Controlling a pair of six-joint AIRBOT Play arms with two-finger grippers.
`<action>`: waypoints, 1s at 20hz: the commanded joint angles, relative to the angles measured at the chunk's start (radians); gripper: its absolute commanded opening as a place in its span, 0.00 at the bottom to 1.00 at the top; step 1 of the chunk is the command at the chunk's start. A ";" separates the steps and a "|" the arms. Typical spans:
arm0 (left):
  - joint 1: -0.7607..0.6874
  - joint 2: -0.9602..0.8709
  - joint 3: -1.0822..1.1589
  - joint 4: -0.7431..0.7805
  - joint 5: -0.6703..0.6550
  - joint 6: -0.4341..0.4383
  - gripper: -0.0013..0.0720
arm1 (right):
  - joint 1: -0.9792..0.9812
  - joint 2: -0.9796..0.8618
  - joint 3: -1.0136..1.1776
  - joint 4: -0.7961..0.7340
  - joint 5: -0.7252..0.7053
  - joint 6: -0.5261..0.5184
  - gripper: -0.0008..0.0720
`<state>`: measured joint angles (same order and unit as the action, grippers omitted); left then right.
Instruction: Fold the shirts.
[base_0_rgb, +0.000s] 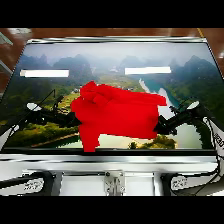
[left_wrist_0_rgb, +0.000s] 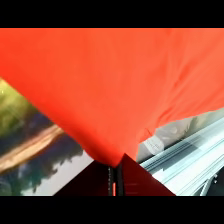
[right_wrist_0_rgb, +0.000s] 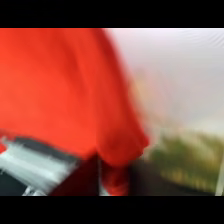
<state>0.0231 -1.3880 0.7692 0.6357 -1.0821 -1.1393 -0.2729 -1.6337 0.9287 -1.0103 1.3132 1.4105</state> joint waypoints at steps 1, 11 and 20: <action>0.003 0.032 0.009 0.010 -0.005 0.002 0.07 | 0.048 -0.006 0.011 0.031 -0.023 0.000 0.09; 0.080 0.460 0.987 0.316 -0.123 -0.084 0.07 | 0.051 0.654 0.692 0.022 -0.052 -0.220 0.09; 0.122 0.692 1.365 0.499 -0.156 -0.288 0.07 | 0.051 0.987 0.941 -0.111 -0.035 0.056 0.09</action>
<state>0.1402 -0.7723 2.1002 1.0714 -1.2190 -1.3842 -0.2218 -0.7216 1.8317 -1.0660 1.2156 1.3773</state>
